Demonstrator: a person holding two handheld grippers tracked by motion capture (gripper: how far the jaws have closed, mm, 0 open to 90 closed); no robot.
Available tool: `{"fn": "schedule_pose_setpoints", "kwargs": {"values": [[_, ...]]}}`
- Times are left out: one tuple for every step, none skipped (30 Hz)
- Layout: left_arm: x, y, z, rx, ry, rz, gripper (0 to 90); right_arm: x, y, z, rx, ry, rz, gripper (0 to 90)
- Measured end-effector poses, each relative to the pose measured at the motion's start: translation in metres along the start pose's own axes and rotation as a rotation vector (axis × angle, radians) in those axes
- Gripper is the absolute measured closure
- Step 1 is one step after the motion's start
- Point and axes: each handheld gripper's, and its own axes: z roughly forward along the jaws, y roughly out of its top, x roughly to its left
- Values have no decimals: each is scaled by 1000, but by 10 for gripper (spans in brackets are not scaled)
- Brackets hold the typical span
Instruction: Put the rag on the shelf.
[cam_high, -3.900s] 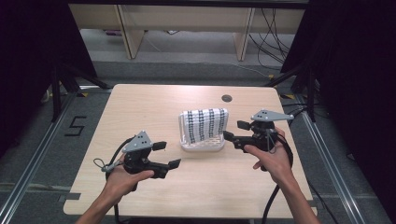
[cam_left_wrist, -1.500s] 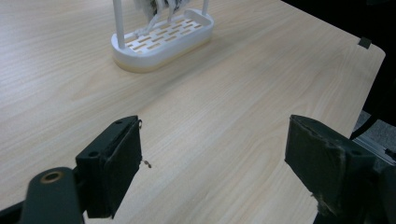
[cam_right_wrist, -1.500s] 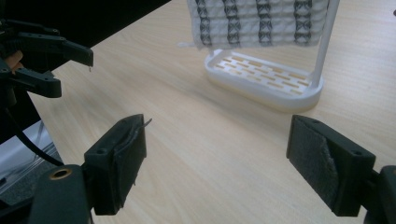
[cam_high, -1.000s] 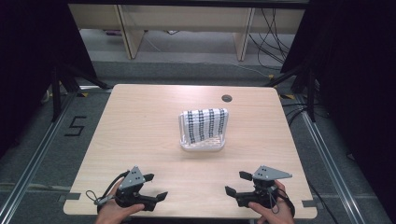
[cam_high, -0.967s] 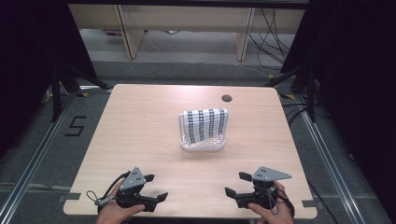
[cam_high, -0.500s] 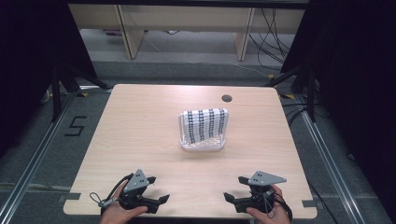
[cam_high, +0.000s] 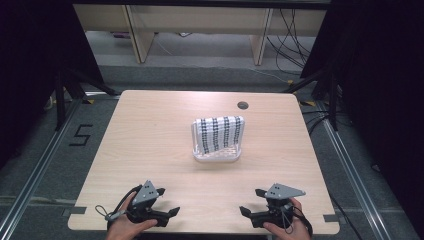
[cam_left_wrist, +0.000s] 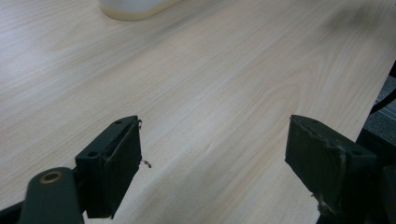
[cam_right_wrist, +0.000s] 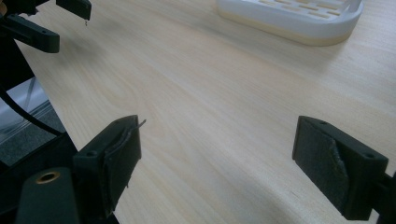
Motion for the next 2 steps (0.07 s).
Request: {"fn": "schedule_pose_setpoints", "kwargs": {"values": [[2,0,-1,12,3,7,179,-2,0,0,-9,-1,-20,165],[3,0,-1,13,13,6,178,-3,0,0,-16,-4,-34,165]]}}
